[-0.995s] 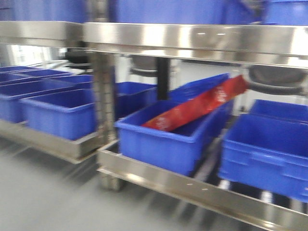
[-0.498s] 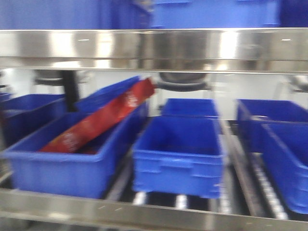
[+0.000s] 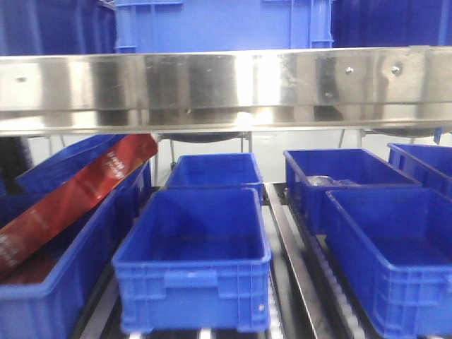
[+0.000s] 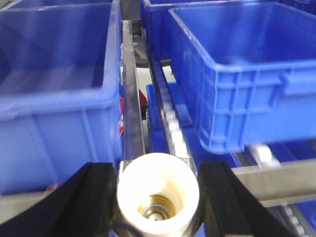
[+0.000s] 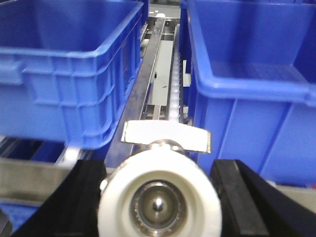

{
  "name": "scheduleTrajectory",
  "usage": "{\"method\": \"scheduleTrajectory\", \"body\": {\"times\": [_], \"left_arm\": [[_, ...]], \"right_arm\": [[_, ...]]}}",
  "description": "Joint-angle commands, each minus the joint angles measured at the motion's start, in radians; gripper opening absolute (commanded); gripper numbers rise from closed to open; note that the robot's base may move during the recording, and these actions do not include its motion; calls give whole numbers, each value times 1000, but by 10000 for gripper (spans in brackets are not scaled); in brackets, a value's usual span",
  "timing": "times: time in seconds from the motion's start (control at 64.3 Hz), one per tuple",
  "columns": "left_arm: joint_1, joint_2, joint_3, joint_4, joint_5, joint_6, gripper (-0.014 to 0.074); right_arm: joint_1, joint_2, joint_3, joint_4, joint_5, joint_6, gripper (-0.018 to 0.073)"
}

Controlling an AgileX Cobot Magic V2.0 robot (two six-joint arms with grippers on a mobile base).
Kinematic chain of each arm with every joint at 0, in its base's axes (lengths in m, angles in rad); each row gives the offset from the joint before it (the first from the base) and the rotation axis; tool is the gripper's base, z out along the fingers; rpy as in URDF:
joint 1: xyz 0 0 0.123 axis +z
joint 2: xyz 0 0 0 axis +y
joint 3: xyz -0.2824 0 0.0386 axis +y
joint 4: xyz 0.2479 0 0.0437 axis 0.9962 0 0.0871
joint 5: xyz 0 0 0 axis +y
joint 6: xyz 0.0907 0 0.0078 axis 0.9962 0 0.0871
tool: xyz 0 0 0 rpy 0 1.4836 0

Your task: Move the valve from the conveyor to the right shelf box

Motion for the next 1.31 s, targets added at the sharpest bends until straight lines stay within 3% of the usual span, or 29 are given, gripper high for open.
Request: {"method": "scheduleTrajectory", "body": {"times": [0.0, 1.29], "left_arm": [[-4, -8, -8, -5, -59, -1, -111], [-4, -6, -8, -5, -61, -1, -111]], "right_arm": [[-5, -8, -8, -7, -81, -2, -154], [-5, -8, -8, -7, -81, -2, -154]]}}
